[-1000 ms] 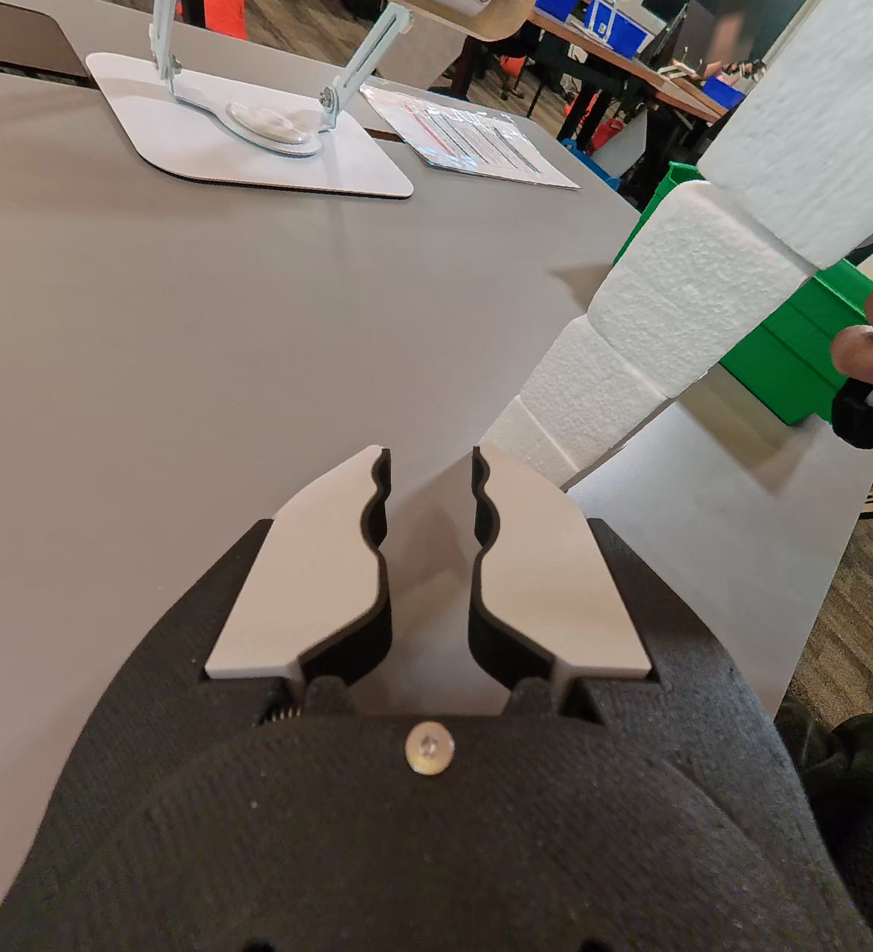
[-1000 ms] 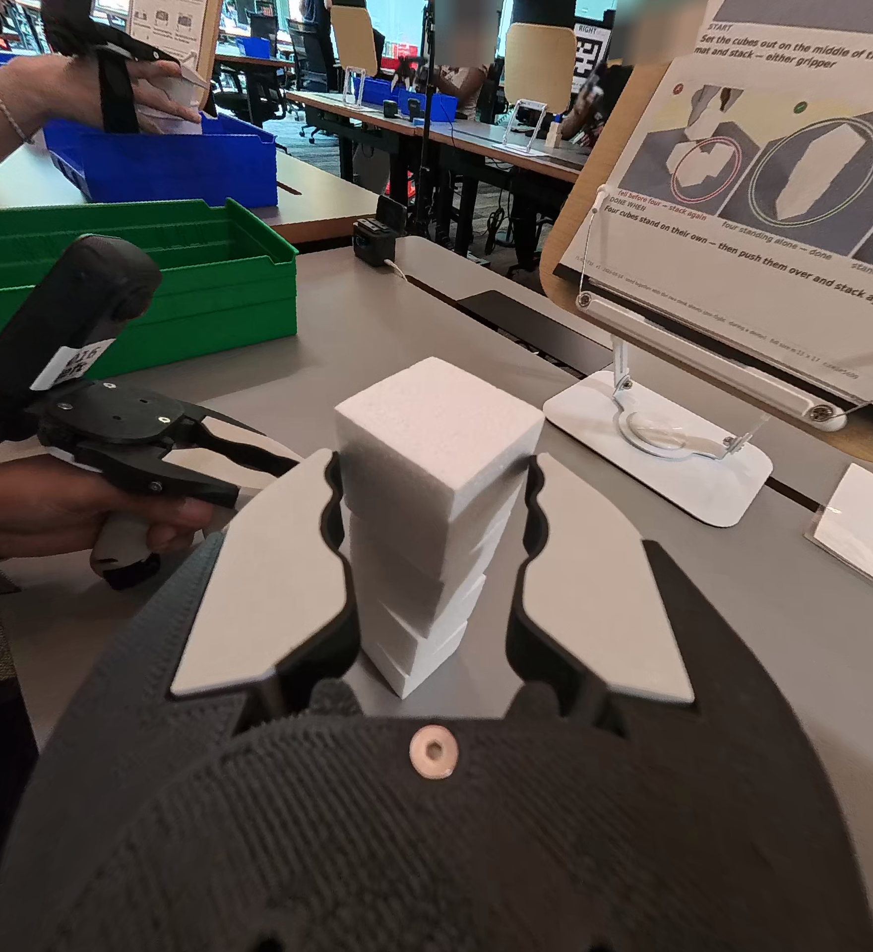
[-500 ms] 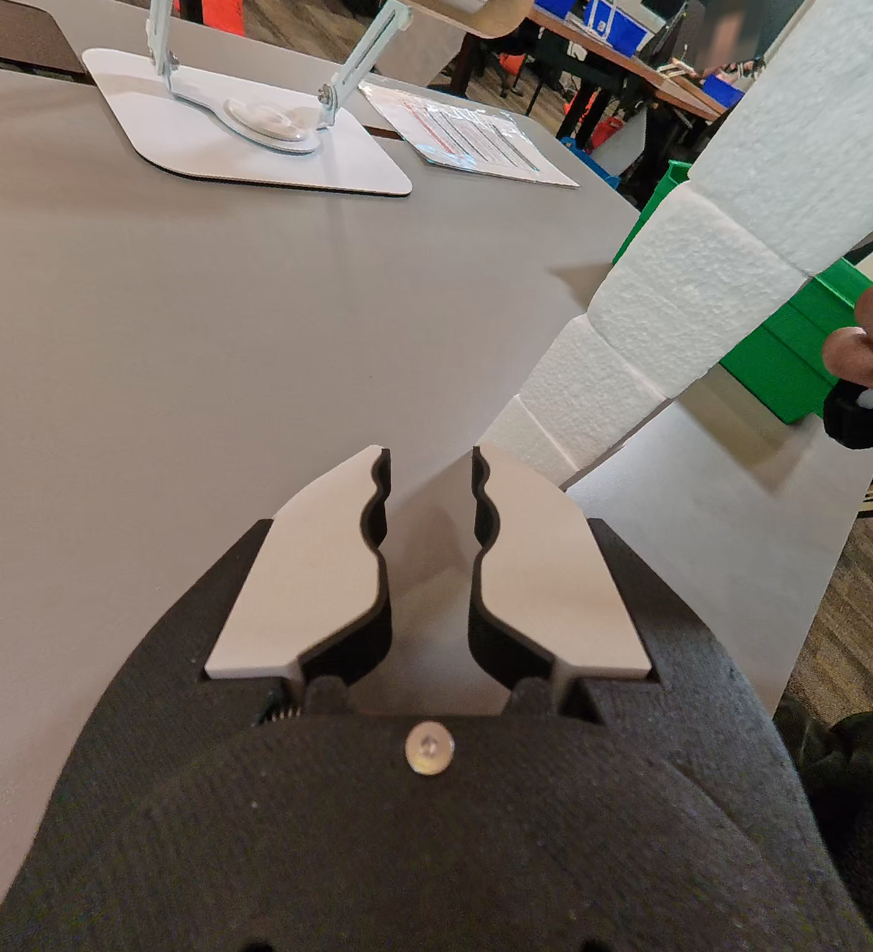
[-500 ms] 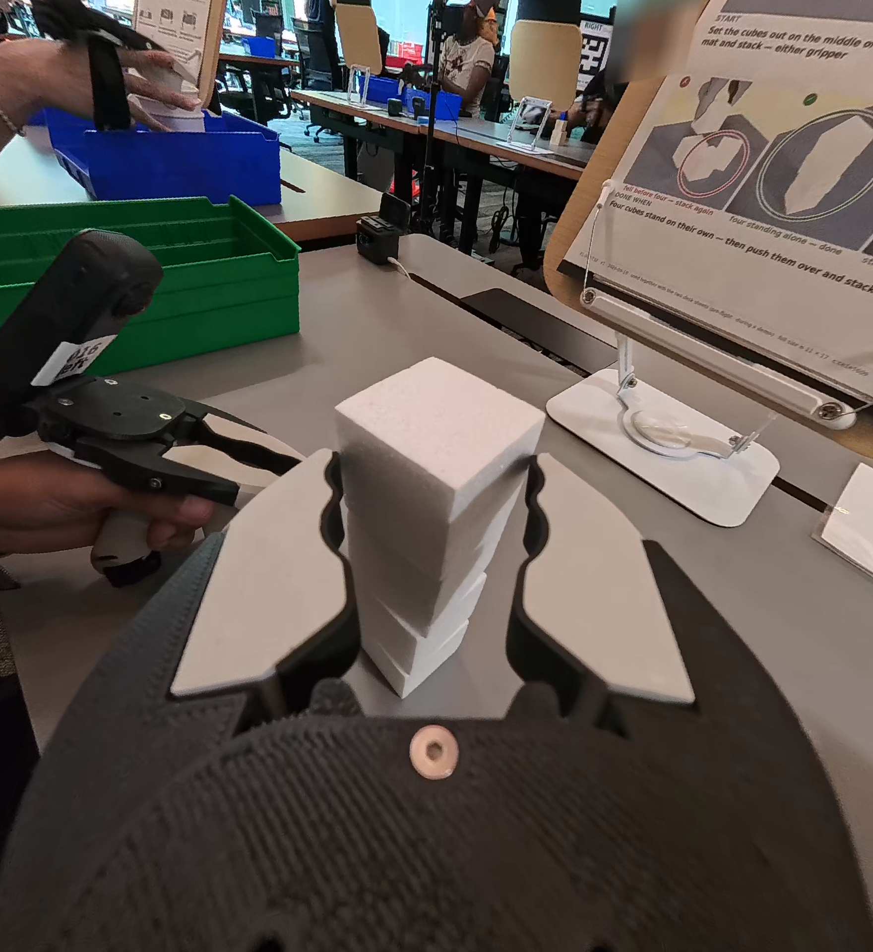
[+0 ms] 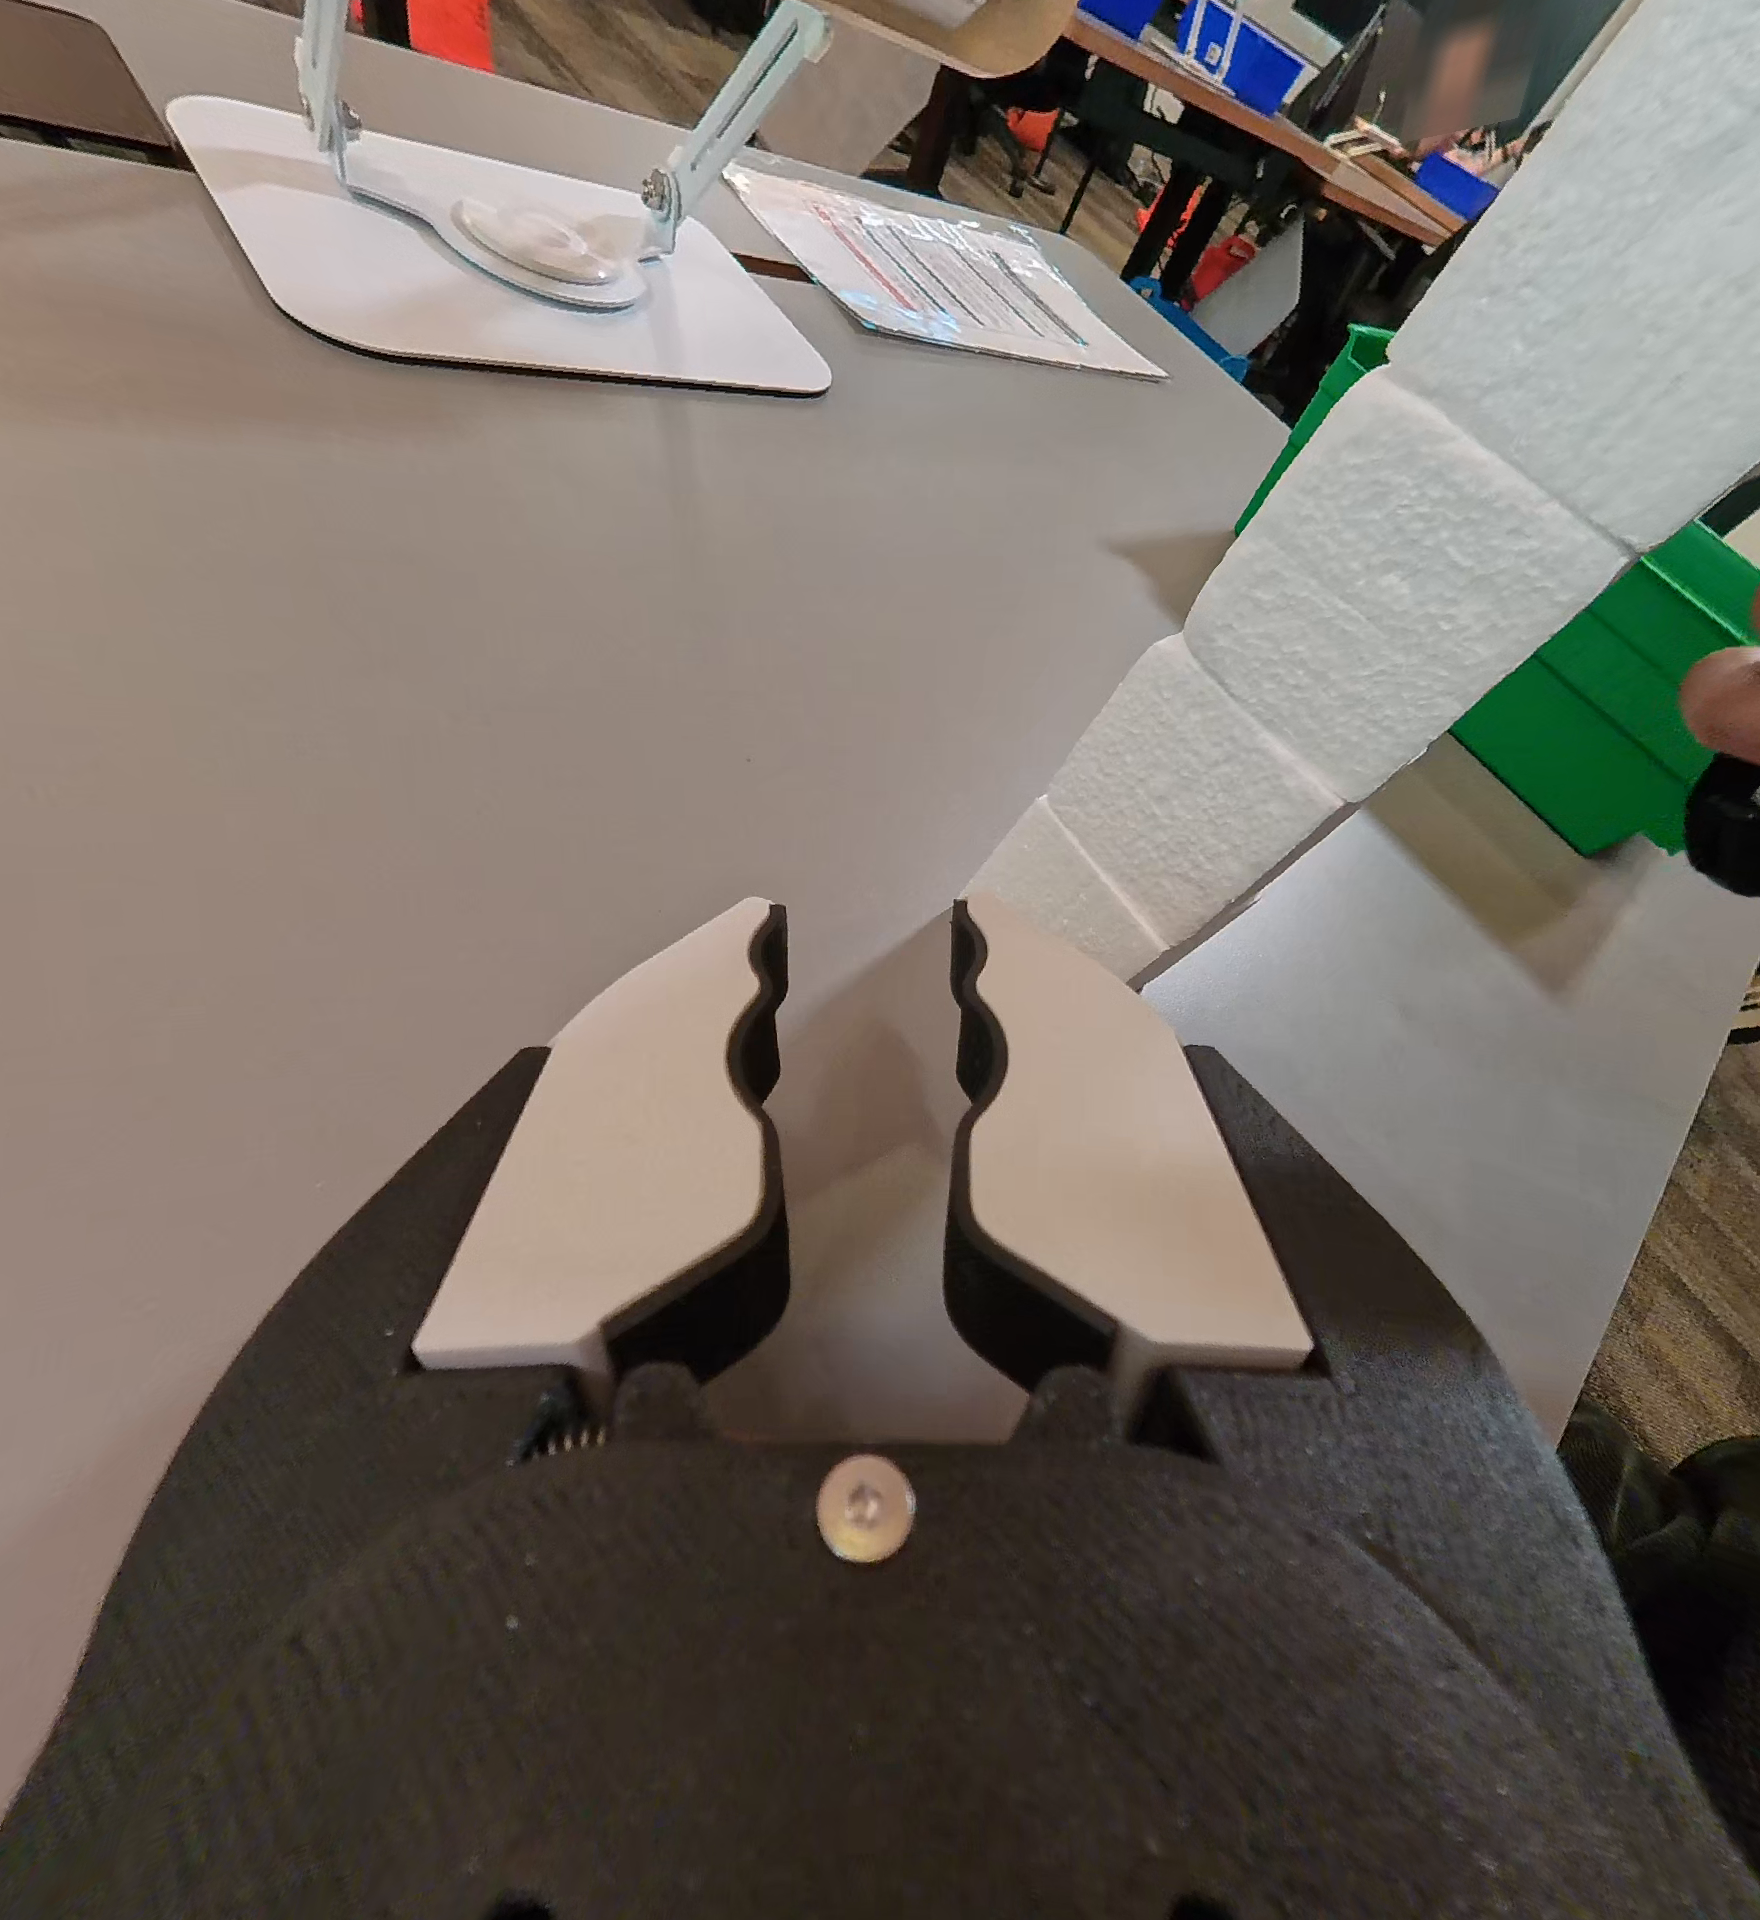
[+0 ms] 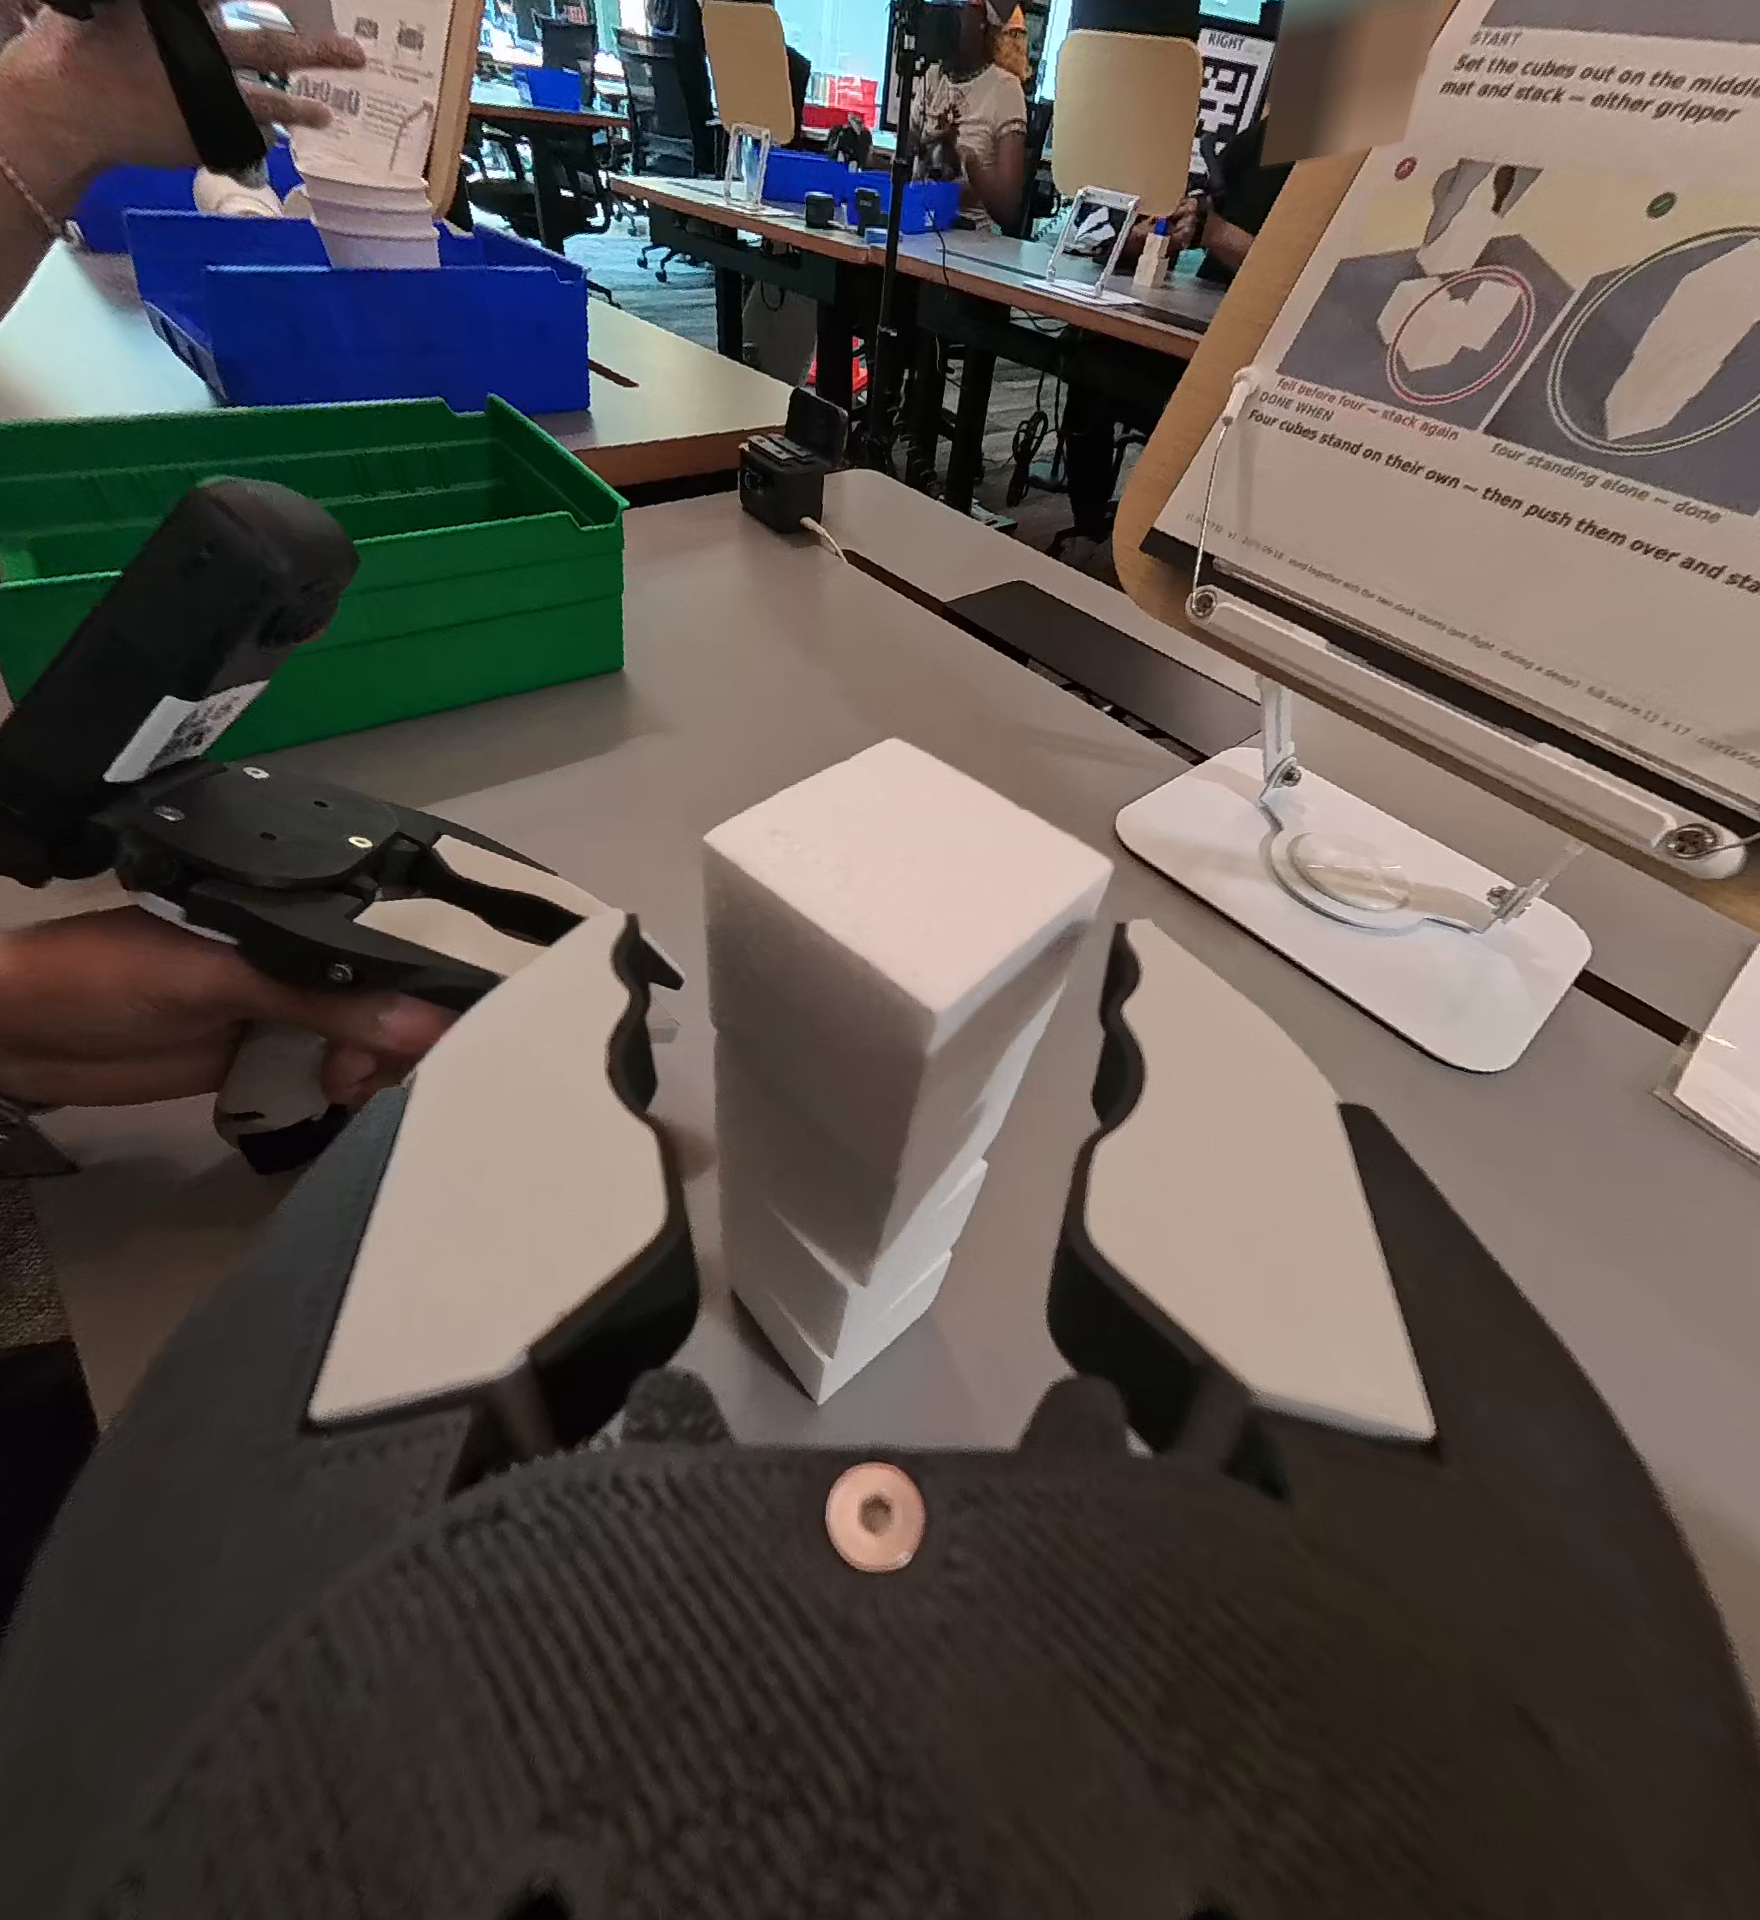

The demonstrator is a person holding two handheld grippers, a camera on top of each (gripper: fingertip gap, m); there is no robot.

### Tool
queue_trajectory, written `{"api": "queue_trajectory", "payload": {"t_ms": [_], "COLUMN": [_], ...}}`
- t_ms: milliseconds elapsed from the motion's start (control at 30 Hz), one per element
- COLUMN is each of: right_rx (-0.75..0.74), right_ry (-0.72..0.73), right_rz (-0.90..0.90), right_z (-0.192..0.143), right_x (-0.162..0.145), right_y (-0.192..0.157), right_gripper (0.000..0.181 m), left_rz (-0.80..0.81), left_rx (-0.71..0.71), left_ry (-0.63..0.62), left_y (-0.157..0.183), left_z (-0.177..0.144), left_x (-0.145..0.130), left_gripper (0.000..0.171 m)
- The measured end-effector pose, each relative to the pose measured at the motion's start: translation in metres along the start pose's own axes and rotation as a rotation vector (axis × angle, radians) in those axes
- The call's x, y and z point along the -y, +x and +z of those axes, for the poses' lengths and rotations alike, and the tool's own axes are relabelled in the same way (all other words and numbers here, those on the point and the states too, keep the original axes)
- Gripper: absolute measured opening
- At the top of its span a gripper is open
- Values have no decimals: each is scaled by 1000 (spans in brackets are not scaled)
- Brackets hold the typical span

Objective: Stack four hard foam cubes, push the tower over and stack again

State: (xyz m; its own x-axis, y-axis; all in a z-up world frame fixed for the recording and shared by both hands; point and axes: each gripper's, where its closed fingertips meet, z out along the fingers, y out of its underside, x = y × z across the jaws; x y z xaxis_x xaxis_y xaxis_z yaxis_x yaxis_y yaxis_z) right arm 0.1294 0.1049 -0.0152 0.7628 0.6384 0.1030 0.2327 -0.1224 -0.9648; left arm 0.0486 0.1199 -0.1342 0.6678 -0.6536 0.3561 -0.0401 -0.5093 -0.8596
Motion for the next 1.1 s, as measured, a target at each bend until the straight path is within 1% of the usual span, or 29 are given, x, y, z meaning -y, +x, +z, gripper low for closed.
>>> {"api": "queue_trajectory", "payload": {"t_ms": [133, 267, 367, 500, 533, 600, 633, 667, 733, 767, 800, 900, 1033, 1100], "right_rx": [36, 50, 53, 53, 50, 25, 2, -25, -155, -195, -208, -142, -153, -124], "right_ry": [58, 147, 196, 243, 250, 226, 175, 76, -218, -357, -448, -606, -796, -881], "right_rz": [61, 160, 222, 241, 246, 253, 255, 261, 312, 335, 363, 451, 395, 421], "right_z": [-11, -30, -44, -56, -57, -58, -55, -51, -43, -42, -40, -32, -31, -31], "right_x": [17, 39, 48, 54, 55, 50, 41, 25, -27, -54, -75, -115, -149, -162], "right_y": [4, 22, 37, 50, 52, 59, 64, 70, 91, 97, 98, 83, 72, 61], "right_gripper": [88, 85, 78, 70, 67, 54, 38, 3, 0, 0, 0, 0, 0, 0], "left_rz": [0, -1, 1, 4, 4, 5, 4, 2, -4, -6, -5, 2, -12, -46], "left_rx": [0, -1, 0, 3, 5, 12, 15, 15, 8, 7, 8, 19, 55, 74], "left_ry": [1, 1, 1, 3, 5, 12, 16, 17, 10, 8, 8, 15, 39, 60], "left_y": [0, 0, 0, 0, 0, -1, -2, -2, -2, -2, -2, -3, -17, -27], "left_z": [0, 0, 0, 0, 0, -1, -1, -1, -1, 0, 0, -1, -8, -12], "left_x": [0, 0, 0, 0, 1, 2, 3, 3, 2, 1, 1, 3, 10, 14], "left_gripper": [31, 31, 31, 31, 31, 31, 31, 31, 31, 31, 31, 31, 31, 31]}}
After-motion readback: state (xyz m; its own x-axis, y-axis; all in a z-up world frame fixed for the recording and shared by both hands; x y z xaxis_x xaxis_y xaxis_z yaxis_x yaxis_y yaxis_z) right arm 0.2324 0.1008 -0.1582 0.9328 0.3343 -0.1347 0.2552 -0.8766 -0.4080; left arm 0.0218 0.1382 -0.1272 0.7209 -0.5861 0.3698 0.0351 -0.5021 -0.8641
